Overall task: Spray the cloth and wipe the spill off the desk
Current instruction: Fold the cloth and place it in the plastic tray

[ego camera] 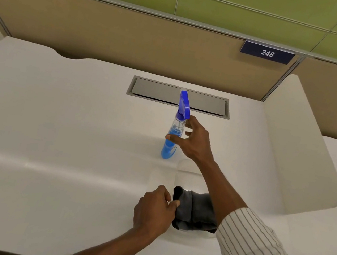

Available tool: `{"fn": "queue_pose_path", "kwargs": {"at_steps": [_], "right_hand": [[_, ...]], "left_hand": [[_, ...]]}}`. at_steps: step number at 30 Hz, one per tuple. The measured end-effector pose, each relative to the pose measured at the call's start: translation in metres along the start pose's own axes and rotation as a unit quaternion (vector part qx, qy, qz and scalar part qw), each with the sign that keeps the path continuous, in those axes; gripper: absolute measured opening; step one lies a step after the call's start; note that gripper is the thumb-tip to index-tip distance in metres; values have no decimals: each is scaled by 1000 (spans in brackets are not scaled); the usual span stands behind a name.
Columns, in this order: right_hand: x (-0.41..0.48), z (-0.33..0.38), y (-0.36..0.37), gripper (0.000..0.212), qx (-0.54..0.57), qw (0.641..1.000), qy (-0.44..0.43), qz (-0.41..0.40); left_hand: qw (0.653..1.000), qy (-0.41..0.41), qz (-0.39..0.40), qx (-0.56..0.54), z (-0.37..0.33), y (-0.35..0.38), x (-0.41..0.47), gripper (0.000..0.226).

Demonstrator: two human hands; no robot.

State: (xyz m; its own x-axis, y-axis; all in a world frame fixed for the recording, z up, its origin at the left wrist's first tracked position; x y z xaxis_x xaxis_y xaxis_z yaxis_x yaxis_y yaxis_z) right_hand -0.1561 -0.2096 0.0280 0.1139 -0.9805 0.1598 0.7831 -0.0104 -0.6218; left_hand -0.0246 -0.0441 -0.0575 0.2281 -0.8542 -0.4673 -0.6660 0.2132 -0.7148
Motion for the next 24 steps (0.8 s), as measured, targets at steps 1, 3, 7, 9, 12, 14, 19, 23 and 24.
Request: {"fn": "queue_pose_path", "kwargs": {"at_steps": [1,3,7,9,12,14,19,23,24], "right_hand": [[1,0,2,78,5,1000,-5,-10],[4,-1,2,69,18,999,-6,-43],[4,1,-2,61,10,997,-11,-80],[2,3,-8,61,1,994,-20,-106],[-5,10,-26,62,-10,987,-20,-157],[-13,22,-45,59,-27,980,-33,-193],[-48,50,-90,60,-73,961,-58,-260],[-83,48,-107,64,-97,954,-20,-282],[-92,47,-108,65,-101,953,-11,-287]], "left_hand": [[1000,2,2,3,-1,0,0,29],[1000,4,5,6,-2,0,0,29],[1000,5,10,10,-3,-1,0,29],[1000,7,10,7,-3,-2,0,29],[1000,8,15,5,-2,-2,1,29],[1000,9,17,2,-1,-2,0,29],[1000,3,26,-4,-1,-2,0,30],[1000,5,29,2,-2,-2,1,31],[1000,5,30,5,-2,-2,1,31]]}}
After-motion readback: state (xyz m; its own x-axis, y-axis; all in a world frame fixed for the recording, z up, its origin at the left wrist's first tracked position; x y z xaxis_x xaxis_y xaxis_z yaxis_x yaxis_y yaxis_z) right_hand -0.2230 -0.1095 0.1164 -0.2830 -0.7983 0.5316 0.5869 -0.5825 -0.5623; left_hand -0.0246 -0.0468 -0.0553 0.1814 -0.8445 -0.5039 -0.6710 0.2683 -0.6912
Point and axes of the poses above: each hand's wrist, its own x-axis towards the middle knuckle, its own y-axis out of the palm, z = x × y, the point moved 9 cm from there along x, towards the middle knuckle, and after that the axes turned 14 degrees about -y, right-handed, at the moved point
